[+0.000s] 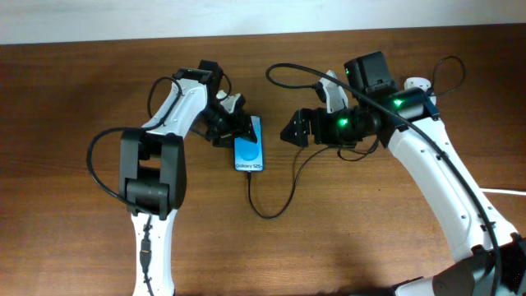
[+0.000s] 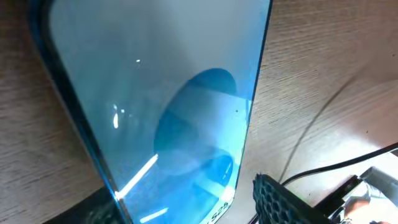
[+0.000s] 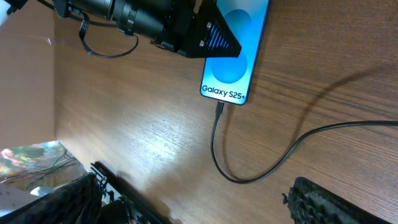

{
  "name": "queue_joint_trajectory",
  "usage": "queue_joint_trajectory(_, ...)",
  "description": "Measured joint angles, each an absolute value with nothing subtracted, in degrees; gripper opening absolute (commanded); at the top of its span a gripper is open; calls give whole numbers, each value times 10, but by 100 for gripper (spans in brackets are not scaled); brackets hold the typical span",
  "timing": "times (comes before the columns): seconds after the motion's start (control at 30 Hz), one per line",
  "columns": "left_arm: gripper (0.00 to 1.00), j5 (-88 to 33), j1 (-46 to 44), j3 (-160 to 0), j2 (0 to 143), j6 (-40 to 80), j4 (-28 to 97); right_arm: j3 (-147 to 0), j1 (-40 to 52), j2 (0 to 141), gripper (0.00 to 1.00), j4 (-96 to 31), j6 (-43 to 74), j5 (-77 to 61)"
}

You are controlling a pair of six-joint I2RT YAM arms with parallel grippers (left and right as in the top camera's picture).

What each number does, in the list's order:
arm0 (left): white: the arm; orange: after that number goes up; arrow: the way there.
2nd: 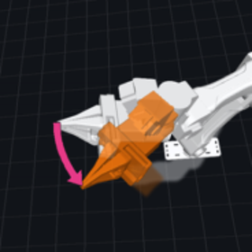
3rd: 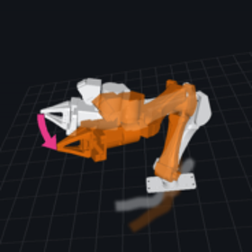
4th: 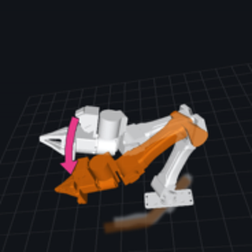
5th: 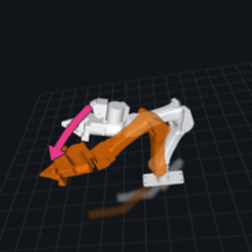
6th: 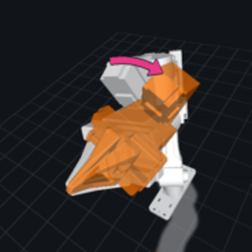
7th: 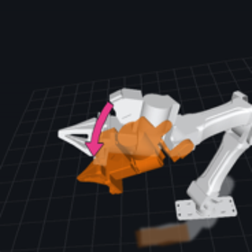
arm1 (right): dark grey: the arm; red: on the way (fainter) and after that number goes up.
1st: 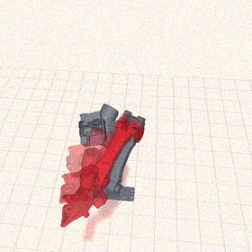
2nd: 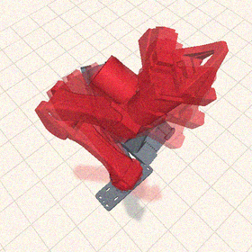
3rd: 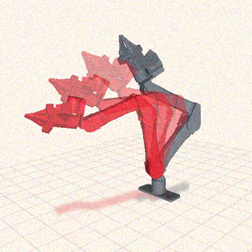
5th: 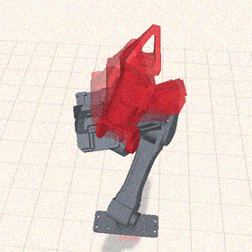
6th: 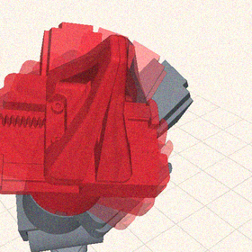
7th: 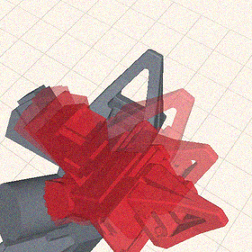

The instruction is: Plug charger to phone and switch on socket

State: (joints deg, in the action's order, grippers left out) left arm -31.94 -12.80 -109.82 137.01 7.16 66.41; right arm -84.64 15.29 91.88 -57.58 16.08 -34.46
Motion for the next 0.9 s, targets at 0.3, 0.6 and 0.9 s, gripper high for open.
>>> queue_joint_trajectory(0.3,99,-213,-111,-1113,1344,72,665,-846,72,920,98,-622,186,-193)
queue_joint_trajectory(0.6,99,-96,3,-1160,1024,71,628,-1033,-199,1039,98,-754,195,-102)
queue_joint_trajectory(0.9,99,-81,5,-1158,1045,71,631,-1019,-271,1119,98,-575,183,39)
